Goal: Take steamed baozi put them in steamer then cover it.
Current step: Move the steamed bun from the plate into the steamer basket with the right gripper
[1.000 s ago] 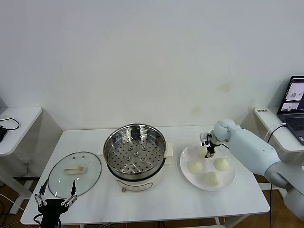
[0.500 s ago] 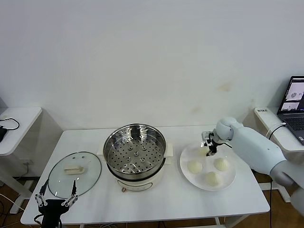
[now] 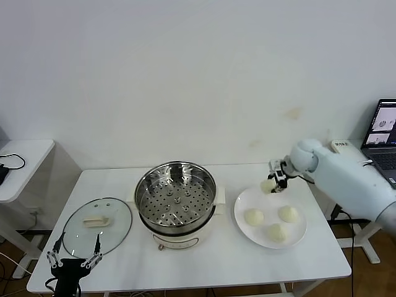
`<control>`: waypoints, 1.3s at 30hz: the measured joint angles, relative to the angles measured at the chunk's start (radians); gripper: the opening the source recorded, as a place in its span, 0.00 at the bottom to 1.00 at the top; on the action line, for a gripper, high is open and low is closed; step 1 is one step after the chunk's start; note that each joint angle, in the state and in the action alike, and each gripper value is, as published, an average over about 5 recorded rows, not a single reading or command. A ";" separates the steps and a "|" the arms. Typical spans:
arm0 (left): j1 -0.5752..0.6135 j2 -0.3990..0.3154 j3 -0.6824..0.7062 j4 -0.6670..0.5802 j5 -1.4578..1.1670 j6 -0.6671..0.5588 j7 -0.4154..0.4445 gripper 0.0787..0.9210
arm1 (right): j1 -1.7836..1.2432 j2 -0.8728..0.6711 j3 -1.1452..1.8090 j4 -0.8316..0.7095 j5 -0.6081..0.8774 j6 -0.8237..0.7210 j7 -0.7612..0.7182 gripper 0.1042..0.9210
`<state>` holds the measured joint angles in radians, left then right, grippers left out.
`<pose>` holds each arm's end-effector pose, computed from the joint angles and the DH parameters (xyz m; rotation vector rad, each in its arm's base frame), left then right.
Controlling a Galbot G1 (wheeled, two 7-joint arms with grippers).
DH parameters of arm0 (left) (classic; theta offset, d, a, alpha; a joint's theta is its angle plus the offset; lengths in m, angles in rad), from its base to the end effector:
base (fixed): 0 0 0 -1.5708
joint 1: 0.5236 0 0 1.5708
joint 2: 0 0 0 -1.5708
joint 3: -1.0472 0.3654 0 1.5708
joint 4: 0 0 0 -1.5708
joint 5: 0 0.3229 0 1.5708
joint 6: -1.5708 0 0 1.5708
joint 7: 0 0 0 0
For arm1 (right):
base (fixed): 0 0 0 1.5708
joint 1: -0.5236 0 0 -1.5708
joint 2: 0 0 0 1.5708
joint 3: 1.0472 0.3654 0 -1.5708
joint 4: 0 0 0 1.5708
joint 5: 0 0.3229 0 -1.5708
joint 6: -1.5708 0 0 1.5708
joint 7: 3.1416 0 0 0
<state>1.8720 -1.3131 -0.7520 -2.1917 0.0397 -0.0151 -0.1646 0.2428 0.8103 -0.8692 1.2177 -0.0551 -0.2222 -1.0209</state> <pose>0.0587 0.1027 -0.2941 0.2346 -2.9488 -0.5916 0.5444 -0.1128 -0.1012 1.2332 -1.5449 1.5924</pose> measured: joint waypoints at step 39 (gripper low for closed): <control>0.000 -0.030 -0.056 0.001 -0.014 0.001 0.001 0.88 | 0.252 0.518 -0.372 -0.122 0.007 0.491 0.147 0.52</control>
<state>1.8724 -1.3431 -0.8080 -2.1912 0.0259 -0.0142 -0.1641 0.4951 1.3287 -1.2412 1.0956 -0.0481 0.2689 -0.8736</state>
